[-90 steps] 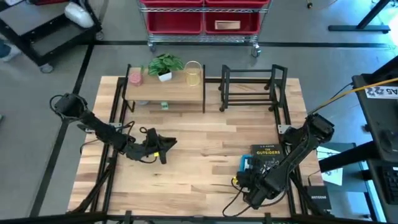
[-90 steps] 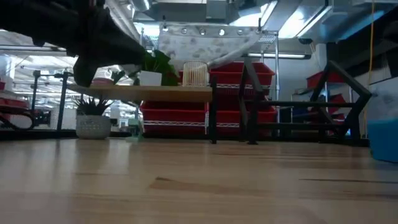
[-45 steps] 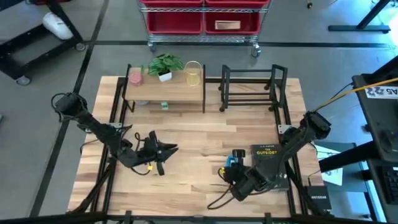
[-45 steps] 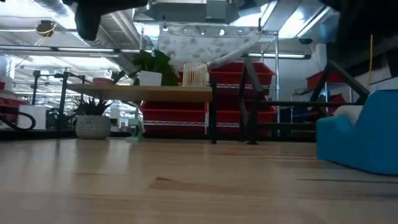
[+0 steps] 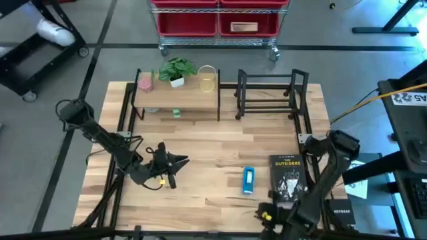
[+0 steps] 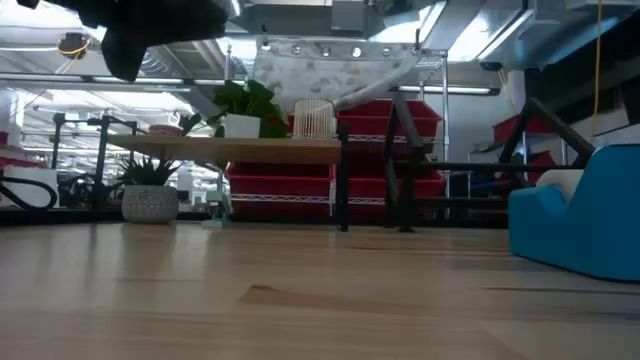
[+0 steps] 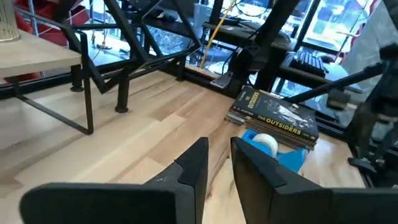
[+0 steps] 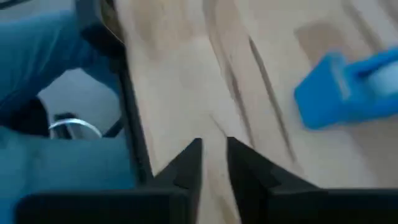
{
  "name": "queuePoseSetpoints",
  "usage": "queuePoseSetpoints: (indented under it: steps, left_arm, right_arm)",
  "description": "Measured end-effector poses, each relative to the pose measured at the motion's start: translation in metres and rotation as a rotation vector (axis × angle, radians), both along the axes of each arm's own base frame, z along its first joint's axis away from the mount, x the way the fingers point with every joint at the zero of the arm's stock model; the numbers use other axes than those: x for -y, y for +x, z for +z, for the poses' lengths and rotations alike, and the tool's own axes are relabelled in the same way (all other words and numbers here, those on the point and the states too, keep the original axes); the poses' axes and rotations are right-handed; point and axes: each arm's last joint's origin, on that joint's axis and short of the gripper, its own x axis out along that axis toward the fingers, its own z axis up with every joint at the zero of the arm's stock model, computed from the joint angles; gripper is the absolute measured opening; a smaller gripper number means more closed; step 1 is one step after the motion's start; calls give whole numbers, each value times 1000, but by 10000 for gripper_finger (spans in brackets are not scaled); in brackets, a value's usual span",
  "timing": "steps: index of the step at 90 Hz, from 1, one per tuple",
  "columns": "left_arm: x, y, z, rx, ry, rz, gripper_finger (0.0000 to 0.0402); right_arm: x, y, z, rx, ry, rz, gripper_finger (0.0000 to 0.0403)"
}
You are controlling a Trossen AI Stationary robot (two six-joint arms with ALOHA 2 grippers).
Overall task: Stock shelves
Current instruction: Put the blue tape dispenser under the shelf
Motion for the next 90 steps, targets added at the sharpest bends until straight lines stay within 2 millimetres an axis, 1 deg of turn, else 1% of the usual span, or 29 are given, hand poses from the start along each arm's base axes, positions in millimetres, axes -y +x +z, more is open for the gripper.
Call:
queuePoseSetpoints:
  steps: [6,12,19,23,31,39,45,51,62,78,90]
  left_arm:
    - [0,0,0,-2,5,1,54]
    - [0,0,0,-2,6,1,54]
    - [-1,0,0,-2,6,3,54]
    - [-1,1,0,-2,6,6,54]
    - [-2,2,0,0,0,13,54]
    - [-5,3,0,5,-12,23,54]
    - [-7,4,0,10,-24,34,54]
    - [-8,6,0,16,-41,38,54]
    - [-9,7,0,18,-57,28,54]
    - [-9,7,-1,16,-58,25,54]
    - [-10,7,-1,12,-45,37,54]
  right_arm:
    - [-5,1,-24,8,-35,-46,138]
    - [-8,3,-44,13,-89,-56,191]
    - [-6,7,-66,24,-144,-116,245]
    - [-3,9,-77,27,-155,-181,270]
    - [2,12,-86,34,-131,-314,301]
    - [7,12,-94,100,-132,-430,310]
    - [10,12,-98,184,-131,-502,310]
    - [14,15,-101,214,-128,-545,306]
    - [18,21,-103,217,-135,-556,296]
    - [18,23,-105,289,-145,-551,292]
    - [31,33,-102,257,-114,-672,291]
